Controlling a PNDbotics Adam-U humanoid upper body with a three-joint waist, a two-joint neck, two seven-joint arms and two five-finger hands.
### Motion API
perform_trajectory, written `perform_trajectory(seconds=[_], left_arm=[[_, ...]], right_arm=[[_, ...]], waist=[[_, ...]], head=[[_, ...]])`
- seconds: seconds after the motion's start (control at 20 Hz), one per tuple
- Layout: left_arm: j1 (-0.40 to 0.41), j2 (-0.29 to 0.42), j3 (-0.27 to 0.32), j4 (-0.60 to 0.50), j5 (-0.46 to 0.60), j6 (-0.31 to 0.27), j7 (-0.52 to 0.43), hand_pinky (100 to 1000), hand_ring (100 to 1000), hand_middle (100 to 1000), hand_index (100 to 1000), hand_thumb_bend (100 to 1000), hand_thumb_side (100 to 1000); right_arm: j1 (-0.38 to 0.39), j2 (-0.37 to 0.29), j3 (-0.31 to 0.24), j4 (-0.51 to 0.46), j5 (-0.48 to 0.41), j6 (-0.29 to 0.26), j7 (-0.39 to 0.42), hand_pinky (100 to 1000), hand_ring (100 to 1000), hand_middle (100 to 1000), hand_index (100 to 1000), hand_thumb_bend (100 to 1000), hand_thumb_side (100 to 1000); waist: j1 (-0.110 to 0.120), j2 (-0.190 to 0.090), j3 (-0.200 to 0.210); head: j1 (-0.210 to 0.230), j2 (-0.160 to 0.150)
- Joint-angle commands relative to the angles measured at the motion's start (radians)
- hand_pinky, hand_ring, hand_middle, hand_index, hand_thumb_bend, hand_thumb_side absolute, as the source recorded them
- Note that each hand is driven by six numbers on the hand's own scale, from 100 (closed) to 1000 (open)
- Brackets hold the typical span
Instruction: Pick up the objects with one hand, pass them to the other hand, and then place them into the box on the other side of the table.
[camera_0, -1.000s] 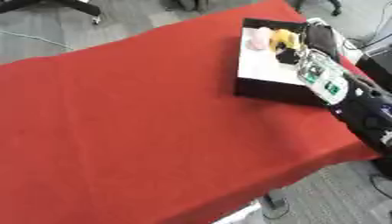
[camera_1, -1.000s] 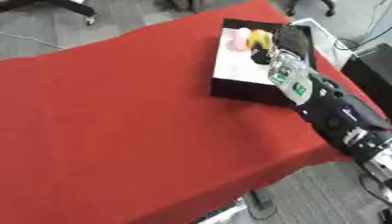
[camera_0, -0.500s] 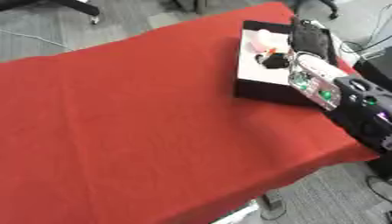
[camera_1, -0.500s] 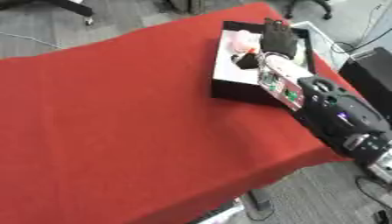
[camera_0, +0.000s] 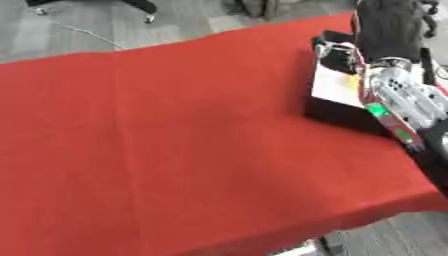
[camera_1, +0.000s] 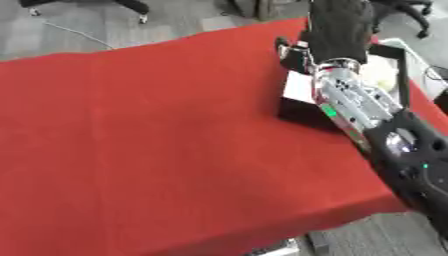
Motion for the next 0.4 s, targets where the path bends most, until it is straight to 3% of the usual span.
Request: perform_trajectory(seconds=[0.05, 0.4], left_arm=[[-0.002, -0.017, 0.017, -0.034, -0.039, 0.027, -0.009, 786, 538, 516, 690, 100, 876], [0.005, -0.086, 0.010, -0.070, -0.082, 0.081, -0.053, 790, 543, 521, 693, 123, 908]], right_arm=[[-0.029, 0.070, 0.047, -0.023, 0.027, -0.082, -0.059, 397, 775, 739, 913, 478, 375], [-0.027, 0.137, 0.150, -0.023, -0.138, -0.083, -0.187, 314, 750, 699, 911, 412, 382]], waist=[[-0.006, -0.020, -0.004], [-0.016, -0.010, -0.016]], head=[[0.067, -0.003], [0.130, -0.003]])
